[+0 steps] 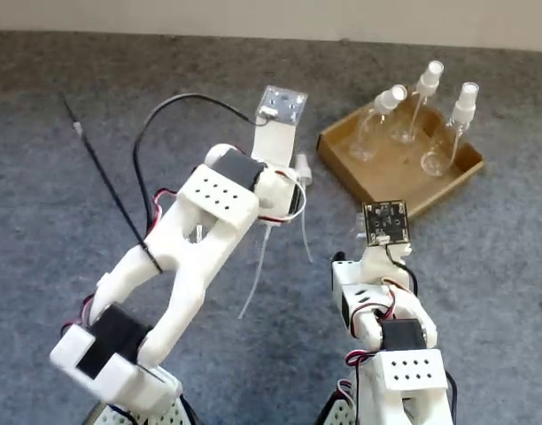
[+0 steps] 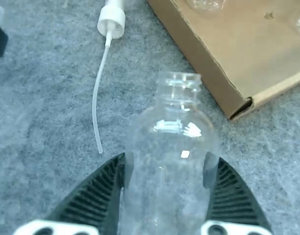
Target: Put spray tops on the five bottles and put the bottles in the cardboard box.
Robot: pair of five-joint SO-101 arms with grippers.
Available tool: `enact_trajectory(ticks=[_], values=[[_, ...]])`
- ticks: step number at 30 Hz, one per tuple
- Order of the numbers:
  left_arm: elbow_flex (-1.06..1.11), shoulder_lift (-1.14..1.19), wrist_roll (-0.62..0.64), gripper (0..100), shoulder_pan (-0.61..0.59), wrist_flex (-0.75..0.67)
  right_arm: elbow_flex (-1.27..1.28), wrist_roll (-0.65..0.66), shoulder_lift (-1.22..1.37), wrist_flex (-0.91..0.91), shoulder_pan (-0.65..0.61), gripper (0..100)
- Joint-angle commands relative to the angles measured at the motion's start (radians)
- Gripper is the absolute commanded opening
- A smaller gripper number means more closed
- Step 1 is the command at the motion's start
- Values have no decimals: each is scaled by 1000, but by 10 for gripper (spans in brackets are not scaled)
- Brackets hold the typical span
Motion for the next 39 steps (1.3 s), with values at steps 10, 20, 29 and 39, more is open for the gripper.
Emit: enact_trajectory(ticks=[10,20,29,39], values=[[88,-495,-6,27,-7,-9,-4,-8,-15,-44,-44,166],[283,-762,-6,28,-7,-175,136,-8,-15,-251,-50,166],[415,-849,-6,28,-13,-336,131,-8,-15,-252,-73,166],[568,-1036,-6,28,-15,-537,133,0,-15,-394,-246,166]])
